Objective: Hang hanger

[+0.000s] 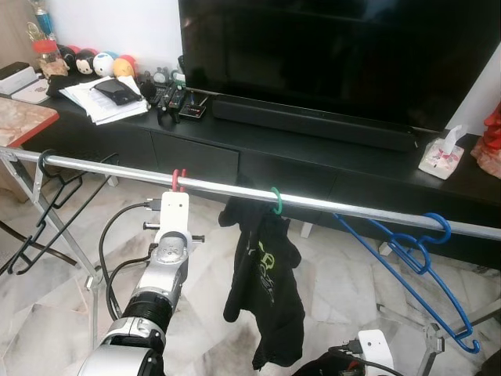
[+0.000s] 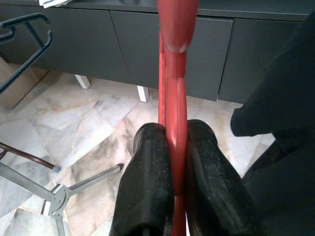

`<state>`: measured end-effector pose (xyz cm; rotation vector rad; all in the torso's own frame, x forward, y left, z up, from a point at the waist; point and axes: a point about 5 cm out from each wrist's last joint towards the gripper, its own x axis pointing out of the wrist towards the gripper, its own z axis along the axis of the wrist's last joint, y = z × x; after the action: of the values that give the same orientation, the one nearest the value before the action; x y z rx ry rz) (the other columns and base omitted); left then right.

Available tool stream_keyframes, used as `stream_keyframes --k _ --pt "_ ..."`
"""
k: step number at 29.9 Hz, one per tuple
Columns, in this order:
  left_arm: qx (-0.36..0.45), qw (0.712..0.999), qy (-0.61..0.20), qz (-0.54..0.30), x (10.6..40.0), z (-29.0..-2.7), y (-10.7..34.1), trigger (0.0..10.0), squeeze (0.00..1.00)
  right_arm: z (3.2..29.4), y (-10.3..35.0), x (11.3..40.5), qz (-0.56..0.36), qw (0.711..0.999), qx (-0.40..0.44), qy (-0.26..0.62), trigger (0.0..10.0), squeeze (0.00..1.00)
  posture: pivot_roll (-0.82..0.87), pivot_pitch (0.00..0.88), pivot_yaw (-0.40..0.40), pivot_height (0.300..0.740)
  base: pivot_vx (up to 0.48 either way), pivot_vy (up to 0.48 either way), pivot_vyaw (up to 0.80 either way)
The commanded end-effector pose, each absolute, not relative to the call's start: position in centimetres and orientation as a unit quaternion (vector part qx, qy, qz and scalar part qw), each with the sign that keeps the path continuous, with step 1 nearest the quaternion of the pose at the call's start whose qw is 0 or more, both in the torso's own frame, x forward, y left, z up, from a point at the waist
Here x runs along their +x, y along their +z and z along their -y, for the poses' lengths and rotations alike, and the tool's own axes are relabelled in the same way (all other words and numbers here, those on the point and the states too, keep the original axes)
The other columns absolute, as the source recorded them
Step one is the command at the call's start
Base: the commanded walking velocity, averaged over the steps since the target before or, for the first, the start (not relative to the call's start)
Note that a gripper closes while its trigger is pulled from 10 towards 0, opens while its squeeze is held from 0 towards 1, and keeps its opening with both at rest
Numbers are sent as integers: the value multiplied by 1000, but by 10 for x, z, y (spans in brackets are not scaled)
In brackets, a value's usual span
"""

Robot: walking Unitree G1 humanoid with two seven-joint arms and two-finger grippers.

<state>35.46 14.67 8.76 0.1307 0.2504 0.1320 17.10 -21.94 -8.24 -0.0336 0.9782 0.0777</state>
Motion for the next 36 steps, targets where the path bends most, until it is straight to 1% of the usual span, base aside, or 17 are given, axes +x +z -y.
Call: stream_keyframes --k 1,6,12,16,20,21,22,23,24,25,27,30,36 --pt "70 989 63 -116 353 -143 88 0 0 223 -82 171 -470 882 -18 31 10000 0 24 0 -94 740 0 0 0" --pt "75 991 50 -97 350 -141 93 0 0 221 -82 172 -469 882 -18 31 10000 0 27 0 -96 740 0 0 0" --pt "83 994 31 -57 340 -141 99 0 0 221 -82 172 -467 884 -19 27 10000 0 27 0 -96 740 0 0 0" --pt "87 996 7 -22 329 -142 106 0 0 221 -81 172 -463 886 -20 24 10000 0 40 0 -100 740 0 0 0" --pt "103 994 -28 -25 312 -145 102 39 0 222 -80 175 -454 891 -17 20 10000 0 38 0 -97 740 0 0 0" --pt "110 992 -64 -20 299 -144 101 2588 0 223 -78 178 -445 895 -12 15 10000 0 34 0 -92 740 0 0 0" --pt "120 990 -75 -19 293 -145 100 5765 0 224 -77 179 -441 897 -11 13 10000 0 34 0 -92 740 0 0 0" --pt "127 988 -81 -19 290 -146 99 5765 0 224 -77 180 -439 899 -10 12 10000 0 35 0 -91 740 0 0 0" --pt "133 987 -88 -26 274 -154 93 10000 0 226 -74 184 -426 905 -10 10 10000 0 43 0 -89 740 0 0 0" --pt "132 987 -81 -32 263 -162 89 10000 0 225 -72 187 -414 910 -9 9 10000 0 49 0 -86 740 0 0 0" --pt "132 988 -74 -36 259 -166 87 10000 0 224 -71 188 -409 913 -8 10 10000 0 49 0 -83 740 0 0 0" --pt "122 991 -44 -45 244 -179 79 10000 0 223 -65 196 -373 928 3 5 10000 0 47 0 -74 740 0 0 0" --pt "94 995 -22 -37 238 -186 83 10000 0 222 -52 212 -311 950 18 6 10000 0 30 0 -27 740 0 0 0"
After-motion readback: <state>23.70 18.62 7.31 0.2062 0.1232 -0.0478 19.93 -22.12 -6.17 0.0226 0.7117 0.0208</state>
